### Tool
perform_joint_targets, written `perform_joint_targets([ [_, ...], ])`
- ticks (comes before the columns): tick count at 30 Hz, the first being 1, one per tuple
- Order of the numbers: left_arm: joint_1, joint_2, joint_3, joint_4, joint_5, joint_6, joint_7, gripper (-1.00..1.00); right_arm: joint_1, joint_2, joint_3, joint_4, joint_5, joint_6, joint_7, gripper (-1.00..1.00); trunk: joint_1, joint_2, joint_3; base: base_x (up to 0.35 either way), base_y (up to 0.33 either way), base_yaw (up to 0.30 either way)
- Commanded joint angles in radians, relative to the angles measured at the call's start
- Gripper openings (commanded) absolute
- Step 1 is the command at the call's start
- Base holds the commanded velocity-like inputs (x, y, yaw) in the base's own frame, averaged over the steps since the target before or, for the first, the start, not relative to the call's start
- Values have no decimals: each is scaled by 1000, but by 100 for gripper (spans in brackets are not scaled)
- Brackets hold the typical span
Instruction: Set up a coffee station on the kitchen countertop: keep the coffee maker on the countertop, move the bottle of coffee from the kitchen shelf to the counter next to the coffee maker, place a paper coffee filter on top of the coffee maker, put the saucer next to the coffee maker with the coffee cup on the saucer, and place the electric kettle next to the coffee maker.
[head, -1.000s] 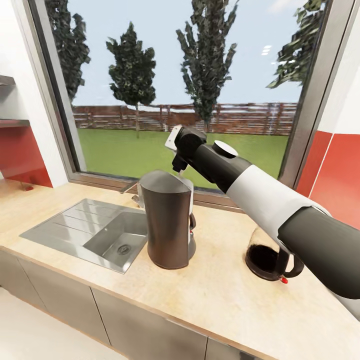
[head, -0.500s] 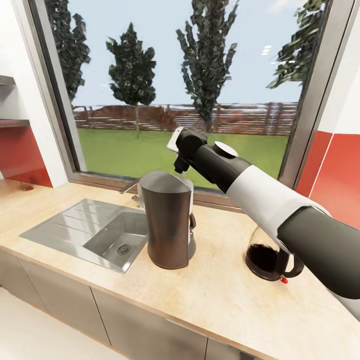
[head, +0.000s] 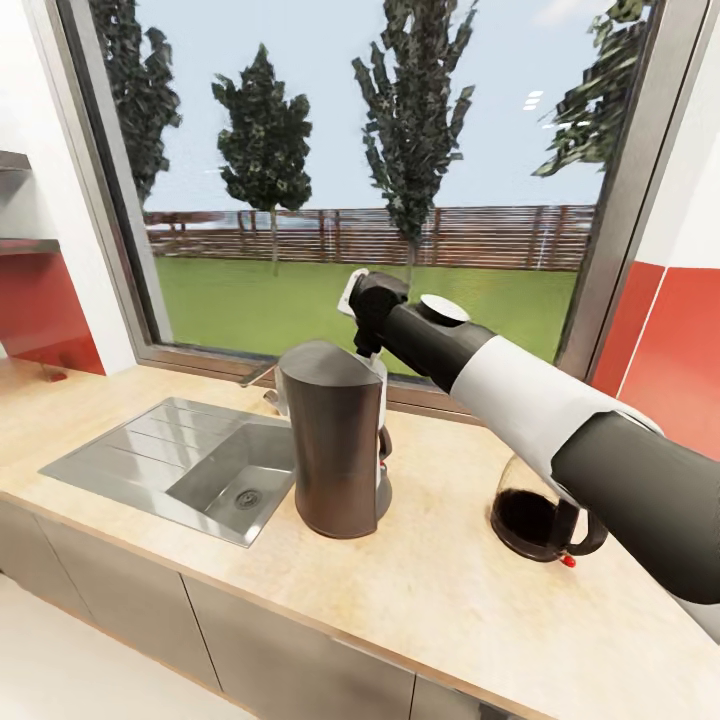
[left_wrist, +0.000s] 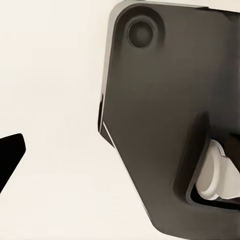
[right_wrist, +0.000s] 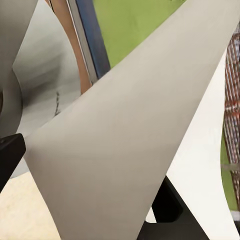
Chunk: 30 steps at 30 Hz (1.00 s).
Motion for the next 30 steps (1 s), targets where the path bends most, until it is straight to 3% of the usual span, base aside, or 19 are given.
perform_joint_targets([
  [1,0,0,1,-2,8,0,1,100,-1,0,3,-1,10,1,9,-100,0,-1,-1,0,0,0],
  [30,0,0,1,-2,8,0,1,100,-1,0,5,1,13,3,8,-100,0,-1,-1,6,0,0],
])
